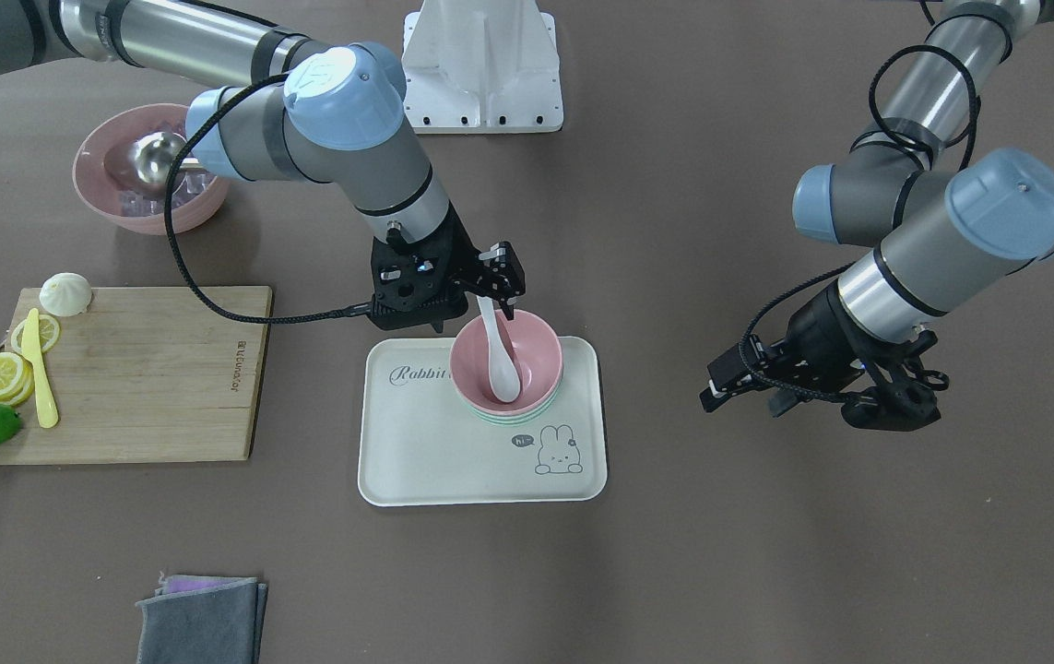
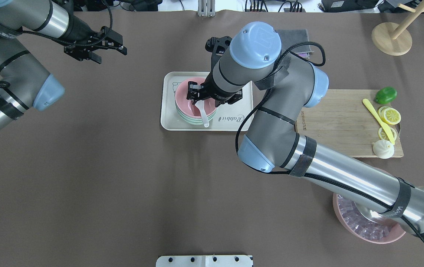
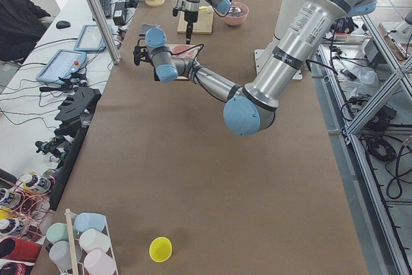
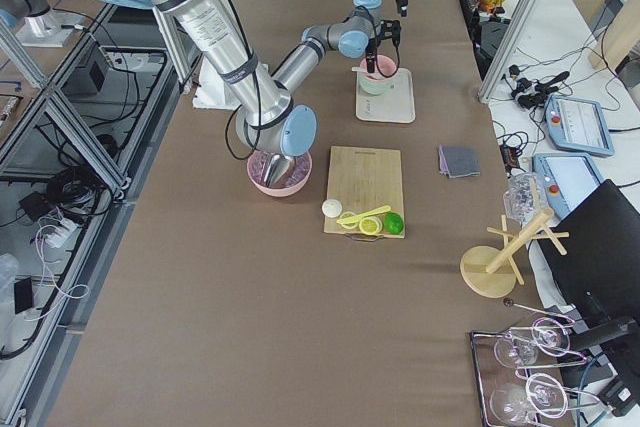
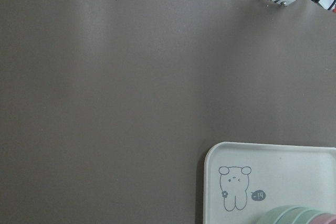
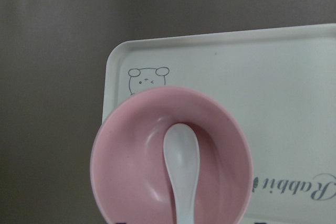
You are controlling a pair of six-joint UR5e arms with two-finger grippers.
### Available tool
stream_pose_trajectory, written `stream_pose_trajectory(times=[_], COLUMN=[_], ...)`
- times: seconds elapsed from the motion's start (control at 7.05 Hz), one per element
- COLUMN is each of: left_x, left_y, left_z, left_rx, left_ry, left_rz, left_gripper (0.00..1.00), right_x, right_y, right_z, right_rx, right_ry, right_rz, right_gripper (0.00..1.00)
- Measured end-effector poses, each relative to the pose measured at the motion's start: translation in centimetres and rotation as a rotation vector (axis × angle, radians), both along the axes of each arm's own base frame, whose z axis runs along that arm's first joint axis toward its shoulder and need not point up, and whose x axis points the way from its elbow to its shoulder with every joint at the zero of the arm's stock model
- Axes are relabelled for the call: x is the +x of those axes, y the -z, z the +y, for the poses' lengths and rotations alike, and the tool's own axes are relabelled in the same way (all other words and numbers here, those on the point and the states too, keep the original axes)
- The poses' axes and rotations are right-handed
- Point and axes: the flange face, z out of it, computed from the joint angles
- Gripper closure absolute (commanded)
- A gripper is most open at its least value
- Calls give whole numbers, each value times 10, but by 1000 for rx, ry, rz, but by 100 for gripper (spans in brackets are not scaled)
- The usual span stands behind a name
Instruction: Stack pink bowl on green and place spoon
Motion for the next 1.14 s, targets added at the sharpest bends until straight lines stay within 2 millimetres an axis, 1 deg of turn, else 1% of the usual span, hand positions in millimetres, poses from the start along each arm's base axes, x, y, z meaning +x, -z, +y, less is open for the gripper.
stream_pose_trajectory(times=[0.14,0.28,0.43,0.57,0.71,0.85,0.99,1.14], left_x=[0,-4,-12,-24,-39,-53,-61,-76], left_y=[1,2,5,8,11,11,10,-4], left_z=[0,-2,-4,-8,-10,-11,-10,-8], left_rx=[2,6,11,19,25,28,29,16], left_ry=[1,5,15,30,41,47,50,68], left_rz=[1,2,5,9,16,23,27,17], left_gripper=[1,1,1,1,1,1,1,1], right_x=[17,54,114,174,224,264,306,348], right_y=[-9,-31,-67,-102,-131,-162,-198,-235], right_z=[-15,-44,-81,-108,-122,-128,-131,-130], right_rx=[-2,10,38,52,54,57,69,76], right_ry=[-10,-3,39,80,100,119,134,137], right_rz=[10,34,76,108,120,125,136,153], right_gripper=[0,0,0,0,0,0,0,0])
